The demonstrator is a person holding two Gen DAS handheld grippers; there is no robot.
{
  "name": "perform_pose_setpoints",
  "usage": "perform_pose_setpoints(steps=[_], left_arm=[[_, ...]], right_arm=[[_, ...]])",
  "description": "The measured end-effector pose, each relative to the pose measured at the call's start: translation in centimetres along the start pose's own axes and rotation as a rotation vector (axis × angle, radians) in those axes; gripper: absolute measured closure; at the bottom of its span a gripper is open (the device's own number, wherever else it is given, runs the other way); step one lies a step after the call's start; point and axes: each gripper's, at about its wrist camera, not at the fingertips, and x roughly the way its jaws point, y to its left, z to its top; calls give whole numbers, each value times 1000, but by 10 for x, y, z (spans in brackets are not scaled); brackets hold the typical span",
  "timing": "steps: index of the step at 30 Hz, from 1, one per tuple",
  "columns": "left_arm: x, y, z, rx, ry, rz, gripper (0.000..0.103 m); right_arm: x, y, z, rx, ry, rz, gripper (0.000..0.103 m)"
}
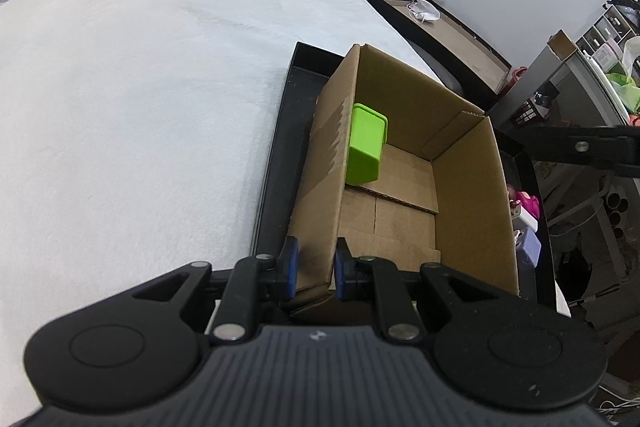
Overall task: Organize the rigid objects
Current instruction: 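Move the right tool back over the red figure with honey jar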
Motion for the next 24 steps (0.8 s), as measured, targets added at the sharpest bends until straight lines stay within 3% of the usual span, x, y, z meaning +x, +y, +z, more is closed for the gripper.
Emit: perform_pose_setpoints(steps=[10, 22, 24], left_arm=[[2, -10, 2, 27, 17, 52, 87], [12, -29, -3, 124, 62, 149, 88], [14, -32, -4, 136, 61, 161, 88]], right_arm=[[-20, -34, -14, -18, -62, -42, 17], [2, -84, -40, -3, 80, -85, 17], [11, -89, -47, -3, 135, -93, 17]])
